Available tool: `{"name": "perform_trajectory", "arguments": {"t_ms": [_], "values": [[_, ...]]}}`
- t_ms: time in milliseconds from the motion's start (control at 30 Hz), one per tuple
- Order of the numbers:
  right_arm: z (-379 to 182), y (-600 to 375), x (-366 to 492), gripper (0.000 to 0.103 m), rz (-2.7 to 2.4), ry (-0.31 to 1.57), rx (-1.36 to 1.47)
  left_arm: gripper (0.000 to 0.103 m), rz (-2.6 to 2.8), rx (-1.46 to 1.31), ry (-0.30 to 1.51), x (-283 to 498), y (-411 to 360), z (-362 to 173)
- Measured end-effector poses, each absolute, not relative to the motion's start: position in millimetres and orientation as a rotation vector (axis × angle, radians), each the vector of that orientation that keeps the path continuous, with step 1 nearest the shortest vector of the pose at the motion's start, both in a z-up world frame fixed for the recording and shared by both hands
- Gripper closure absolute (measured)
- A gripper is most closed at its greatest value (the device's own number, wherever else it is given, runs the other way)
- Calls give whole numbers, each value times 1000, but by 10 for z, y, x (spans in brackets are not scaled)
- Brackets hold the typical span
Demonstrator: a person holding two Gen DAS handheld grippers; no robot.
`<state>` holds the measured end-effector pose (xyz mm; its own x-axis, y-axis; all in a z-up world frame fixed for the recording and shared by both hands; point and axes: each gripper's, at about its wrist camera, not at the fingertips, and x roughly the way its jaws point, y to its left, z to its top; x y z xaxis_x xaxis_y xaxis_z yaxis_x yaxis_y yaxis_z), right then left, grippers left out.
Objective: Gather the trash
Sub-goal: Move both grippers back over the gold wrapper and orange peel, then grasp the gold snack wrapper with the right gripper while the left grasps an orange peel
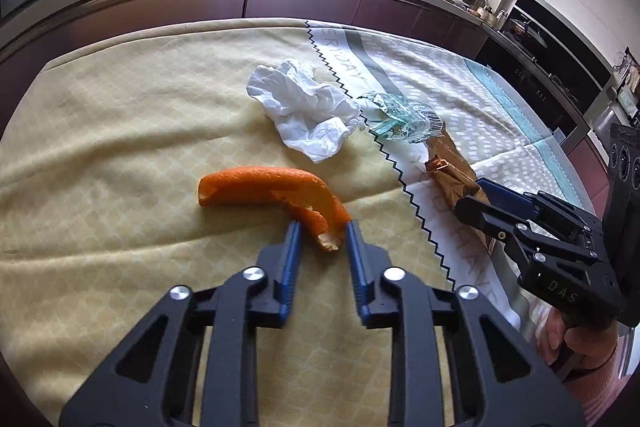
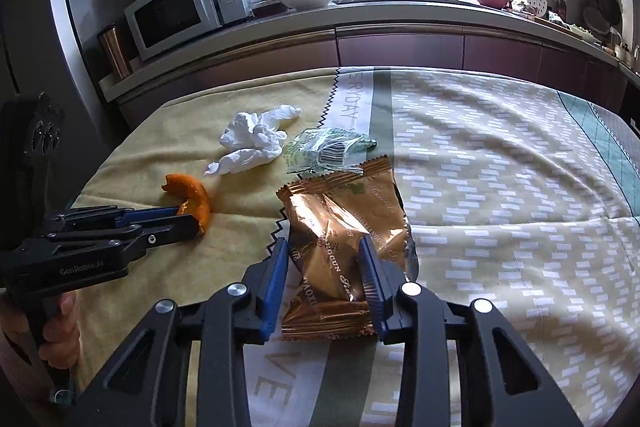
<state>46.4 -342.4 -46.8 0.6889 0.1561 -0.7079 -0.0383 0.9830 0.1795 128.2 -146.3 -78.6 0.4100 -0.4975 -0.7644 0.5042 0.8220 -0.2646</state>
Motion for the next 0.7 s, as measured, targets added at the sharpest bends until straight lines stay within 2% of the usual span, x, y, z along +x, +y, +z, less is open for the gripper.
{"name": "perform_trajectory", "arguments": {"t_ms": [100,267,700], "values": [[-430,-3442,426,81,120,792,169,93,-634,7,955,1267,-1424,-789],[-363,-3461,355,87,136,772,189,99,-643,5,926,1192,-1340,-738],[-174,-3217,188,88,322,741,268,100,-644,73,832,829,-975,-510]]}}
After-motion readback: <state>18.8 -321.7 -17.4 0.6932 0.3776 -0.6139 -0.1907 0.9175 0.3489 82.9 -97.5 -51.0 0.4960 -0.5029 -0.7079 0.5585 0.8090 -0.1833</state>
